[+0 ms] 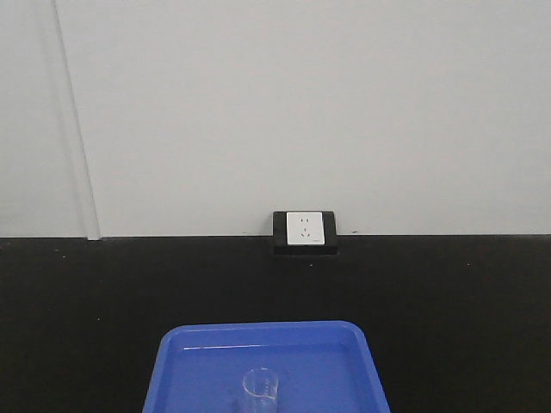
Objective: Move beaker to silver tray on left bench
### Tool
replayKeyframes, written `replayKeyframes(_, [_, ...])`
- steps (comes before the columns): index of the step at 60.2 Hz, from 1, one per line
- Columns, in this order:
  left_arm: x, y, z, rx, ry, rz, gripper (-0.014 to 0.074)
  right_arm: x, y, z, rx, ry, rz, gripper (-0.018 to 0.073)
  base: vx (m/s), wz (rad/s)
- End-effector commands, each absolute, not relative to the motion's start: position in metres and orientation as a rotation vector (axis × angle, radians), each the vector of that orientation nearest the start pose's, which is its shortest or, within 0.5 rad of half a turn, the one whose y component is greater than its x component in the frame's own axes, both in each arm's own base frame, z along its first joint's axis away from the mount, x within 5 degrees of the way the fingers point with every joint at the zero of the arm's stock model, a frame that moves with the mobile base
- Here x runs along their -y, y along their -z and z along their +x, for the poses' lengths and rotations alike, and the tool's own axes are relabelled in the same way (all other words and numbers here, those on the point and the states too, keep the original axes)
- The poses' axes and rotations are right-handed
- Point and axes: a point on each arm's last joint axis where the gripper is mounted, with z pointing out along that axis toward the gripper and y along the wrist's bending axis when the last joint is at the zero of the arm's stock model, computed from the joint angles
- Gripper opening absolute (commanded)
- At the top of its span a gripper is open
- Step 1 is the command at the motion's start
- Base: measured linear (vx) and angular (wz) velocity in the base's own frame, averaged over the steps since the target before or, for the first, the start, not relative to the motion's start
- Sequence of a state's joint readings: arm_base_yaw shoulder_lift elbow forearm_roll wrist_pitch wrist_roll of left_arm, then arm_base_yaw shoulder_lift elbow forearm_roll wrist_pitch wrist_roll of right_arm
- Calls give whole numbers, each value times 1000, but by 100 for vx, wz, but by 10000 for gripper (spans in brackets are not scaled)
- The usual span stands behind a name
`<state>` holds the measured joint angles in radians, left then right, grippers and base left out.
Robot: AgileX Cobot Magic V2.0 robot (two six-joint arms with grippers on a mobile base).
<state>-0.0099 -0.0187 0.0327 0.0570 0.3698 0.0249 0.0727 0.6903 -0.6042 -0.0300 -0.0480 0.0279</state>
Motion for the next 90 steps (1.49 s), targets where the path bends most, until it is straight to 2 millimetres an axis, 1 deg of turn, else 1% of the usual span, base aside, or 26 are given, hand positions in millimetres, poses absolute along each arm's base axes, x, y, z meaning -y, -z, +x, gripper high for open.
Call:
replayKeyframes(1, [-1,-170,54,-1804,-56,71,1,-12,-372,169,-1488,-62,-47,-11,0,0])
replayKeyframes(7, [-1,-170,54,-1804,-56,71,1,-13,-365,183,-1518,-64,-47,-11,0,0])
replayKeyframes(13, [-1,-170,54,-1804,-56,71,1,-13,-358,191,-1549,-63,-48,-10,0,0])
replayKeyframes(20, [-1,-170,54,-1804,-56,71,1,-13,-354,195,-1576,-64,-46,4,0,0])
replayKeyframes(25, [-1,-170,54,-1804,-56,71,1,-13,-354,195,-1576,-67,-43,35,0,0])
replayKeyframes(29, [-1,-170,54,-1804,-56,71,1,-13,-354,195,-1576,-67,-43,78,0,0])
replayKeyframes(36, [-1,-170,54,-1804,-56,71,1,-13,-354,195,-1577,-68,-42,197,0,0])
replayKeyframes(42, [-1,-170,54,-1804,-56,71,1,-13,-354,195,-1578,-83,-26,351,0,0])
replayKeyframes(46, [-1,-170,54,-1804,-56,71,1,-13,-354,195,-1578,-104,-5,489,0,0])
replayKeyframes(50, [-1,-170,54,-1804,-56,71,1,-13,-354,195,-1577,-118,9,603,0,0])
replayKeyframes(54, [-1,-170,54,-1804,-56,71,1,-13,-354,195,-1574,-118,9,693,0,0])
replayKeyframes(56, [-1,-170,54,-1804,-56,71,1,-13,-355,195,-1565,-130,21,723,0,0])
replayKeyframes(64, [-1,-170,54,-1804,-56,71,1,-14,-360,199,-1499,-232,110,724,0,0])
replayKeyframes(68, [-1,-170,54,-1804,-56,71,1,-20,-357,205,-1491,-252,85,716,0,0])
replayKeyframes(71, [-1,-170,54,-1804,-56,71,1,-30,-350,214,-1507,-256,22,705,0,0])
replayKeyframes(75, [-1,-170,54,-1804,-56,71,1,-46,-336,228,-1557,-263,-84,687,0,0])
replayKeyframes(80, [-1,-170,54,-1804,-56,71,1,-70,-310,246,-1625,-272,-237,660,0,0])
replayKeyframes(84, [-1,-170,54,-1804,-56,71,1,-89,-285,261,-1674,-294,-331,638,0,0])
replayKeyframes(90, [-1,-170,54,-1804,-56,71,1,-107,-254,277,-1704,-334,-412,607,0,0])
